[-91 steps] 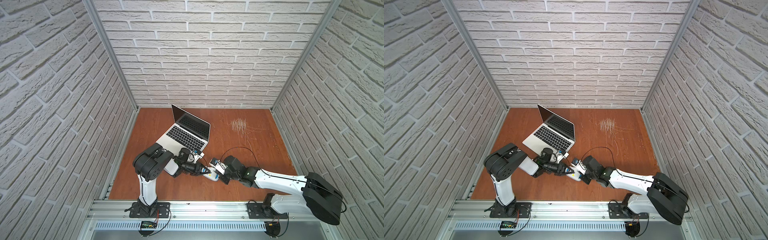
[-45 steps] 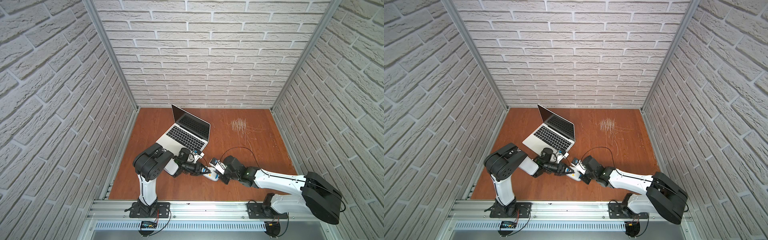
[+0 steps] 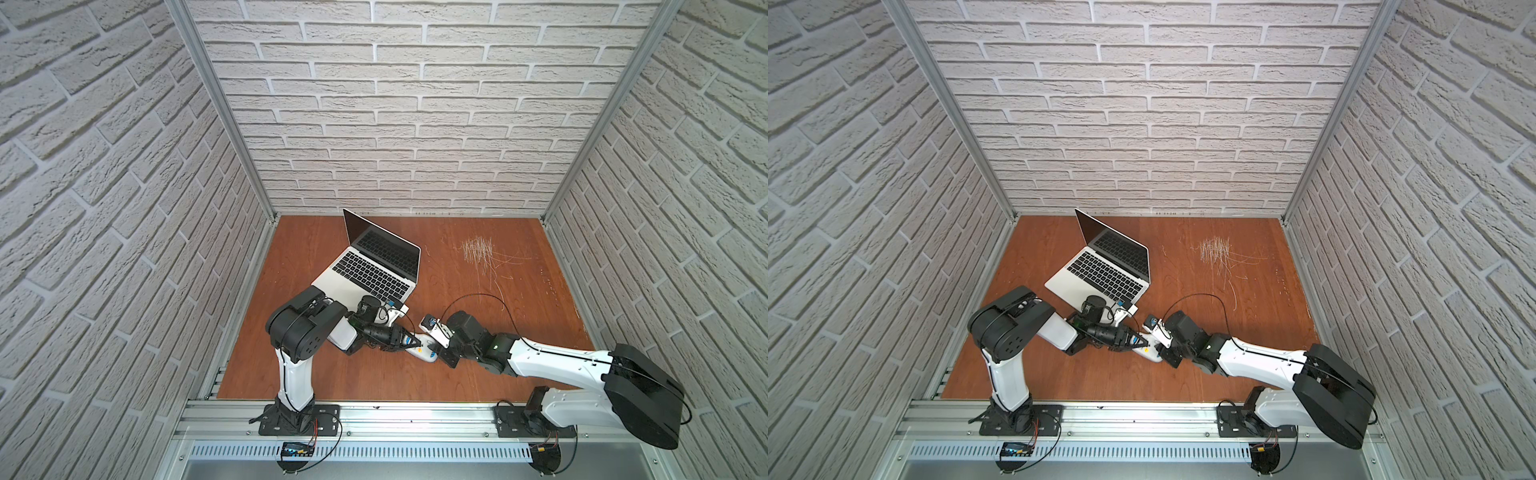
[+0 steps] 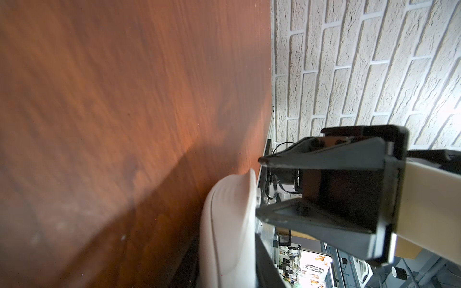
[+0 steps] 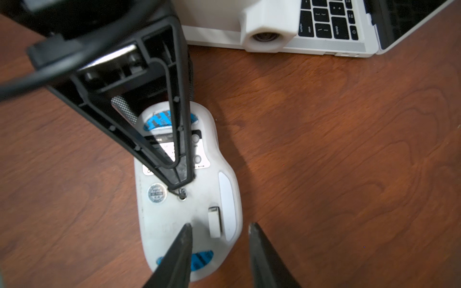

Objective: Remove the wireless mouse receiver from the laptop
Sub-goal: Insert the USB plug into the mouse.

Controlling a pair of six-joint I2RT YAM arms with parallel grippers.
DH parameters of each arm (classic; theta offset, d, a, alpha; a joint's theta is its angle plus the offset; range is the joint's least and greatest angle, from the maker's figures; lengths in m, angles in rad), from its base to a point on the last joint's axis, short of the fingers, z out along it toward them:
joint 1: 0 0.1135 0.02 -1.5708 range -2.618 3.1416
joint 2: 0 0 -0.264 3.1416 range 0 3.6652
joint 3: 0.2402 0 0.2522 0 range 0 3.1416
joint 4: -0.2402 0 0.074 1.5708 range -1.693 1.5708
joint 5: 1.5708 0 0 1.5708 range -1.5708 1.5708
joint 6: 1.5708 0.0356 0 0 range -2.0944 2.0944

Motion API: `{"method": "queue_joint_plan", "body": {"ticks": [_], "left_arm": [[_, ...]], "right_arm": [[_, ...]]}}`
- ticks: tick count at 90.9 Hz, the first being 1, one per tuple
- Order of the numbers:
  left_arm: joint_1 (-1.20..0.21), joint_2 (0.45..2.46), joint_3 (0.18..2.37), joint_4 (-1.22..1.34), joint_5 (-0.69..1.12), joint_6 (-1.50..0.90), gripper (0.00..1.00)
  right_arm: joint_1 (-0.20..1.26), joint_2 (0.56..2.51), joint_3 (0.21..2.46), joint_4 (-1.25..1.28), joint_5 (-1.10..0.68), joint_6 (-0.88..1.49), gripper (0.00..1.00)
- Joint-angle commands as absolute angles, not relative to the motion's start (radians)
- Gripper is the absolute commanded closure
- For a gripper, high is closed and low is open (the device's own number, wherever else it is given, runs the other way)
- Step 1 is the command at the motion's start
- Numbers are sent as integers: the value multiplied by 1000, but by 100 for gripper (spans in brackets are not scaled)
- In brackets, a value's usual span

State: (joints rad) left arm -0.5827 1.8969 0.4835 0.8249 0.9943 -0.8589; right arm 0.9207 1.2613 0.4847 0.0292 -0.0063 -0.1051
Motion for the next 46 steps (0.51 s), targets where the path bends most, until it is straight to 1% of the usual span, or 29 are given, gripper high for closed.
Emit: {"method": "queue_joint_plan", "body": {"ticks": [1, 17, 25, 29, 38, 41, 46], "left_arm": [[-583, 1970, 445, 666, 883, -825, 100], [-583, 1972, 445, 666, 884, -825, 100], [-583, 1972, 445, 666, 883, -825, 100], [-582, 1972, 445, 666, 884, -825, 100], [-583, 1972, 446, 667, 883, -825, 100], [-582, 1971, 446, 667, 883, -824, 100], [-582, 1972, 446, 667, 884, -824, 100]], "right_arm": [[917, 1215, 484, 42, 4, -104, 52], [905, 1145, 493, 18, 4, -83, 51], [872, 1107, 499, 11, -9, -30, 53], [850, 1101, 509, -8, -8, 10, 57], [806, 1113, 543, -78, -16, 77, 73], [802, 1120, 551, -94, -28, 90, 76], [799, 1144, 560, -111, -64, 99, 77]]}}
